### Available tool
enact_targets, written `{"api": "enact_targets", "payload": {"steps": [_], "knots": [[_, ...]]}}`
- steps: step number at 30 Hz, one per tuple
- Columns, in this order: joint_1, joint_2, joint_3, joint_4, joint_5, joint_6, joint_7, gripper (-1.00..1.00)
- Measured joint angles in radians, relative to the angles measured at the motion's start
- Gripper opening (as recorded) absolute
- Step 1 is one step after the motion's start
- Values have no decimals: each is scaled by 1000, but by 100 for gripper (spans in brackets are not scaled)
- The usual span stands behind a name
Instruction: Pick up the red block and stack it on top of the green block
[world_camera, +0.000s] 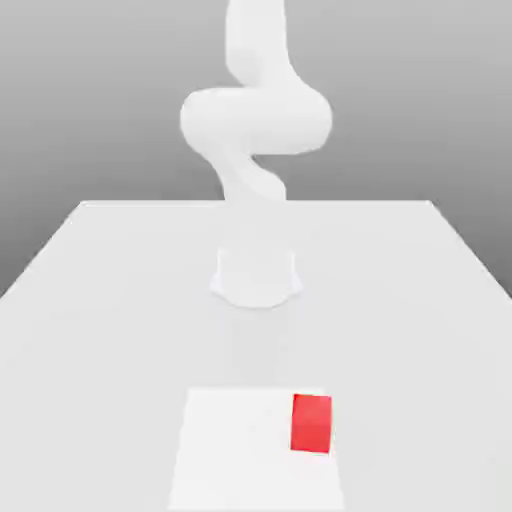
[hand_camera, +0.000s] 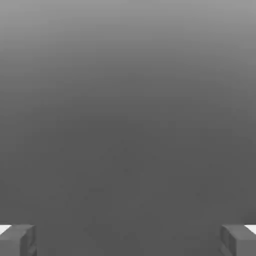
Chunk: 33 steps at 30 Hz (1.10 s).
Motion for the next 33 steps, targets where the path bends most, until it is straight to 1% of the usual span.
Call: {"api": "enact_targets", "payload": {"steps": [8, 14, 20, 26, 27, 33], "knots": [[20, 299, 45, -150, 42, 166, 70, 0], [32, 516, 87, -261, 40, 288, 145, 0], [54, 734, 107, -366, -21, 412, 259, 0], [89, 952, 57, -352, -93, 588, 321, 0], [95, 976, 50, -349, -99, 608, 326, -100], [97, 988, 48, -347, -105, 620, 331, -100]]}}
